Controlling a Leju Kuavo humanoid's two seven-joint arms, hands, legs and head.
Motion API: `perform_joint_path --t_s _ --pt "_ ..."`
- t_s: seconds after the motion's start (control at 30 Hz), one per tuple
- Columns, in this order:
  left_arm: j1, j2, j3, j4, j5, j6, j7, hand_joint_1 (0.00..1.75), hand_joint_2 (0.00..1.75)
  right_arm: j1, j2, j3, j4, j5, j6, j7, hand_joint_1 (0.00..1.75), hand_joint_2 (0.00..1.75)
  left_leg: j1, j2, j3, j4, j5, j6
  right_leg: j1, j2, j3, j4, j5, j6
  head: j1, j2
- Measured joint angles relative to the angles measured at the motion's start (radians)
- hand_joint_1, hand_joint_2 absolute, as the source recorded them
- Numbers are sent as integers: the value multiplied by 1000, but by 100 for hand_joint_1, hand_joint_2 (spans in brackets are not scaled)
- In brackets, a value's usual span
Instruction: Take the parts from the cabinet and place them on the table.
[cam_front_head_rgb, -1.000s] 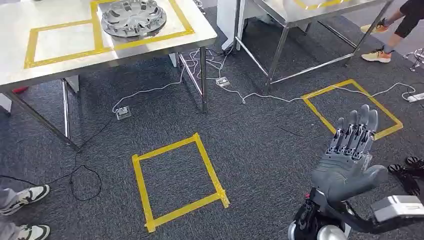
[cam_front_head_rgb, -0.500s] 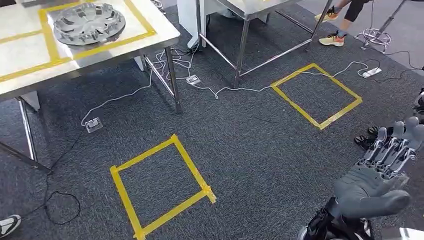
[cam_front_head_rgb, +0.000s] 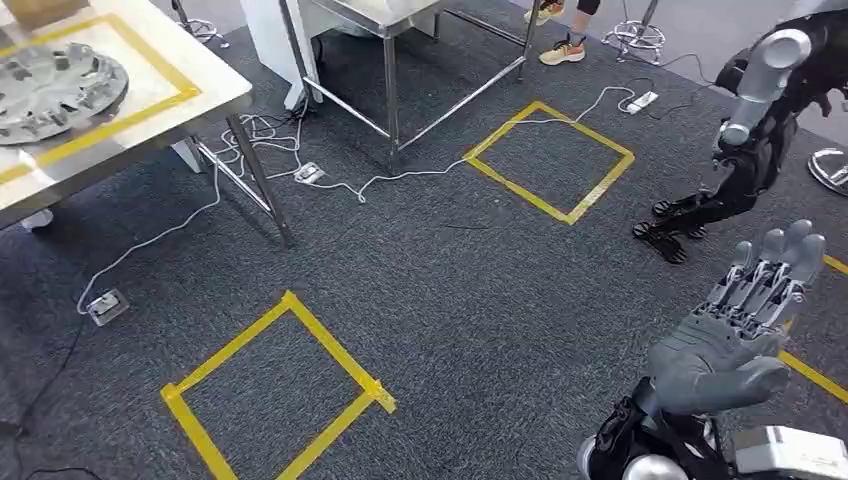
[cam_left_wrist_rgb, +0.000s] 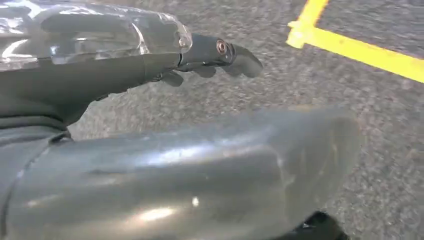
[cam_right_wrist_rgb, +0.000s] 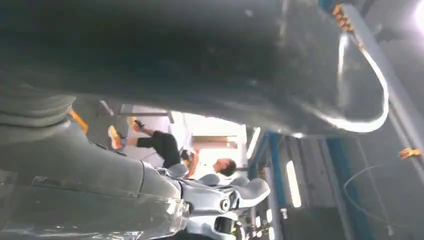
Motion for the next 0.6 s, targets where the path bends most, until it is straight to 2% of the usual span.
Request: perform_joint_path --t_s 0.07,0.1,0.13,0.17,0.2,0.23,0.27,0.3,0.33,0.37,0.4,0.43,0.47,0.5,0.57,0.6 --pt "3 0 -2 1 0 0 1 0 0 -4 1 0 4 0 0 0 0 0 -9 31 2 -3 -2 7 -10 33 -6 -5 7 15 -1 0" --pt "2 -1 -2 0 -1 -1 0 0 0 -4 1 0 6 0 0 0 0 0 -2 52 9 -13 0 13 -5 55 -11 -6 9 21 -2 0" --pt "0 3 -2 0 -1 -1 0 0 0 -3 1 0 8 0 0 0 0 0 0 73 18 -20 3 17 0 11 -13 7 0 23 1 0" --pt "0 3 -2 1 -1 0 0 0 0 -10 1 0 8 0 0 0 0 0 -2 94 24 -24 0 21 2 -49 -31 46 -26 29 16 0" --pt "1 3 -3 1 -2 0 0 0 0 -14 1 0 10 0 0 0 0 0 -5 118 28 -24 -3 25 -2 -85 -70 123 -65 37 24 0" --pt "3 4 -3 1 -3 -2 1 0 0 -13 1 0 13 -1 0 1 0 0 -7 142 31 -24 -7 27 -6 -100 -112 201 -99 42 26 0" --pt "4 4 -4 1 -4 -2 2 0 0 -12 2 0 16 -5 0 2 0 0 -7 163 33 -24 -11 26 -10 -107 -151 272 -122 46 28 0" --pt "3 5 -5 1 -4 -3 3 0 0 -11 2 0 18 -8 0 3 0 0 -8 183 35 -24 -14 24 -13 -110 -168 301 -121 48 30 0" --pt "2 6 -11 1 -7 -5 3 0 0 -12 2 0 23 -11 0 5 0 0 -8 198 38 -24 -18 22 -14 -112 -162 285 -97 49 35 0" --pt "-1 5 -13 1 -9 -8 3 0 0 -12 2 0 25 -14 0 6 0 0 -8 212 43 -24 -22 19 -15 -115 -135 228 -56 49 37 0" --pt "-4 5 -15 1 -10 -9 3 0 0 -12 2 0 28 -20 0 6 0 0 -7 224 50 -24 -26 17 -15 -124 -89 140 -7 46 40 0" --pt "-6 5 -18 1 -11 -10 3 0 0 -14 2 -1 31 -20 0 6 0 0 -7 233 57 -24 -31 12 -12 -148 -39 43 37 39 43 0" --pt "-8 4 -19 0 -13 -11 3 0 0 -18 2 -2 34 -20 0 8 0 0 -11 240 57 -26 -35 6 0 -185 -14 6 16 30 44 0" --pt "-10 3 -19 0 -15 -12 3 0 0 -25 2 -3 35 -18 0 13 0 0 -13 246 58 -25 -37 0 3 -182 -16 -5 16 18 44 0" --pt "-10 1 -26 0 -15 -15 3 0 0 -25 1 -9 37 -16 0 23 0 0 -12 259 66 -32 -39 -7 7 -169 -18 -2 11 7 40 0" --pt "-12 -2 -30 -1 -15 -15 3 0 0 -25 0 -19 39 -14 0 26 0 0 -10 271 77 -39 -40 -15 10 -155 -14 -10 12 1 41 0"
